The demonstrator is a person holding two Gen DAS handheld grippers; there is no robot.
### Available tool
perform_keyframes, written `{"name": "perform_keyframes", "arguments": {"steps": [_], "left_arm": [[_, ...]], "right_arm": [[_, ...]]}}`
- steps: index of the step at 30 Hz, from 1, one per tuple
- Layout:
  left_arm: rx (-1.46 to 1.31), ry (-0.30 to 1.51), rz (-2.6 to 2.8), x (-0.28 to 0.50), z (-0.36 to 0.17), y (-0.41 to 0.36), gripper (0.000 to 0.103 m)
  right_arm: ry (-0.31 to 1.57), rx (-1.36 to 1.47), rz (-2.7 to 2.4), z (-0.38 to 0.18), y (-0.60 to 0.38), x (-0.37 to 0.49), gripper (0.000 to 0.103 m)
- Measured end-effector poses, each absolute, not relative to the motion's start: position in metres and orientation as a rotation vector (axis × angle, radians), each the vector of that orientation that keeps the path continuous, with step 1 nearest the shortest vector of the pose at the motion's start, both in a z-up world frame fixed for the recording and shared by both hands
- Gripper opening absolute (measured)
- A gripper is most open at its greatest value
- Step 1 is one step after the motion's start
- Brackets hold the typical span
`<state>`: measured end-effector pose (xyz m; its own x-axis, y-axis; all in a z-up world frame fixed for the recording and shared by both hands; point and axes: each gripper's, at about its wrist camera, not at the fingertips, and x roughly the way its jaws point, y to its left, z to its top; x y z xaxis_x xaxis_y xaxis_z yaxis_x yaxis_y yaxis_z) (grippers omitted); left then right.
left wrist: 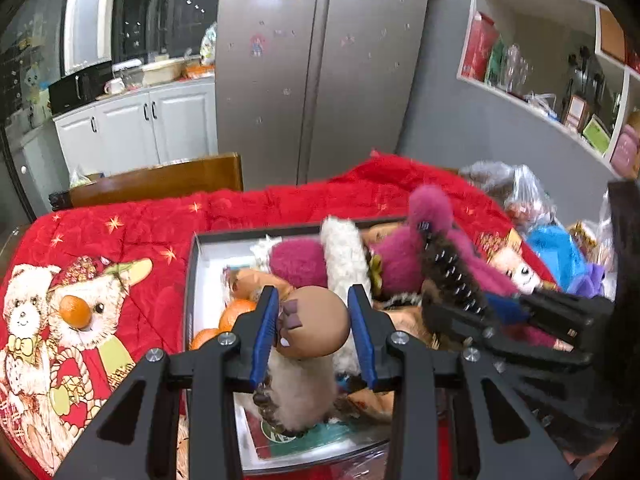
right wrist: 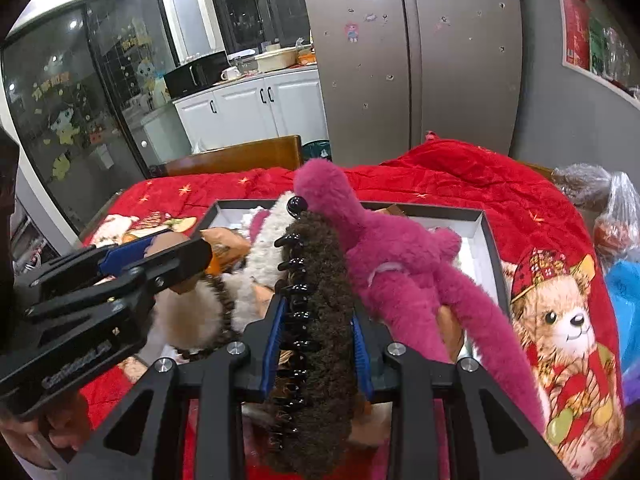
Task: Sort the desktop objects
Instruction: 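Carry the hair tie and hair clip into the black box with both tools, then open both tools to release the hair tie and clip into the box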
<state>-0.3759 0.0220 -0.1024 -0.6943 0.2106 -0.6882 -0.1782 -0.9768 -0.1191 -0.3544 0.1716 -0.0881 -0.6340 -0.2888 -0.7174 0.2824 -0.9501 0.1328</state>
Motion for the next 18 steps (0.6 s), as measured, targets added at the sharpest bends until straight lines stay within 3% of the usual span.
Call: {"name": "perform_keyframes", "arguments": {"steps": [14,18], "left_arm": [[-1.109,-0.068,2.7,-0.373,-0.1077,0.0235,0.036],[-1.09,-0.02,2.752,-0.3708,-0.1046,0.0253,0.04]], "right_arm": [[-0.044,1.145,-2.579,-0.0904,0.1741,-0.3594,0.032],[-0.043,1.142,-2.575,-0.0904,0.1739,-0.3604,0.038]]}}
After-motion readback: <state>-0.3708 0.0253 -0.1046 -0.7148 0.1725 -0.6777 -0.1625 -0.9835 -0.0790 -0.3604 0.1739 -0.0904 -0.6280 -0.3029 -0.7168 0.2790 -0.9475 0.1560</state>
